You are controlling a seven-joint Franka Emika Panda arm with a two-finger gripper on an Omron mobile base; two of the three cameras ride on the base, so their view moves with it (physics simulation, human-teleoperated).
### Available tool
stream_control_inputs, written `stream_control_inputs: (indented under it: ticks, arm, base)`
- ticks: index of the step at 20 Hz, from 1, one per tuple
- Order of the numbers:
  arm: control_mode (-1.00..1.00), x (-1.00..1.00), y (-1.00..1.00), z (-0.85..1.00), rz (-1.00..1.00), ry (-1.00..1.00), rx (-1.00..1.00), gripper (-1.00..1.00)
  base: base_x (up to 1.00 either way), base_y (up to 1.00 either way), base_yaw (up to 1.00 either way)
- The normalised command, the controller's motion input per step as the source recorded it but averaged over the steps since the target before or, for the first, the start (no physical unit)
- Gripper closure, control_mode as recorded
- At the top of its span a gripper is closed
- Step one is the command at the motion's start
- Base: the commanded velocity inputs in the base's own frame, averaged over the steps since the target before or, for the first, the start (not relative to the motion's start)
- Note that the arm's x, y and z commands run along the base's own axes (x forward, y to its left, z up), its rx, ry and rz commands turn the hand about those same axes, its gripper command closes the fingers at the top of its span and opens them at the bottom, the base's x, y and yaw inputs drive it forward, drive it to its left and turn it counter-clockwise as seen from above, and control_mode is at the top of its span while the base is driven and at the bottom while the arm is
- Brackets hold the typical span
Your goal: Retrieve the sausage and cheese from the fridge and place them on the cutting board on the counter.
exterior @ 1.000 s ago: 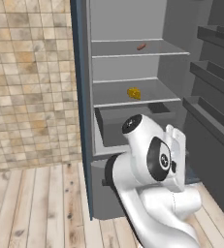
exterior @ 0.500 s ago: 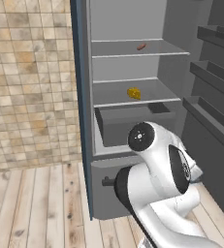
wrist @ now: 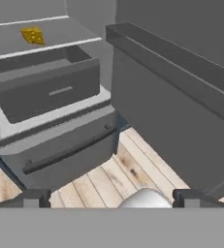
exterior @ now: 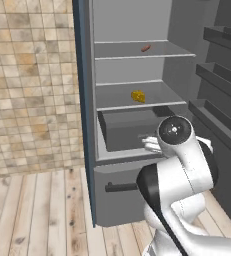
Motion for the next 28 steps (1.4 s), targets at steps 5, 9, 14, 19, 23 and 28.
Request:
stream_control_inputs:
  ticks: [5,9,14,19,23,28]
  arm:
    - [-1.0,0.77,0.0,-0.17,0.52,0.35,-0.1,-1.0]
    - [-1.0,0.41,0.0,-0.16,0.3,0.14,-0.11,-1.0]
    - [-1.0,0.0,0.0,-0.45,0.24,0.0,-0.06,-1.0]
    - [-1.0,0.01,0.0,-0.31,0.08,0.0,0.0,-1.0]
    - [-1.0,-0.01,0.0,0.0,0.0,0.0,0.0,-1.0]
    - [-1.0,0.0,0.0,0.0,0.0,0.0,0.0,-1.0]
  base:
    - [0.0,0.0,0.0]
    - [0.0,0.0,0.0]
    - [0.0,0.0,0.0]
    - [0.0,0.0,0.0]
    - [0.0,0.0,0.0]
    - [0.0,0.0,0.0]
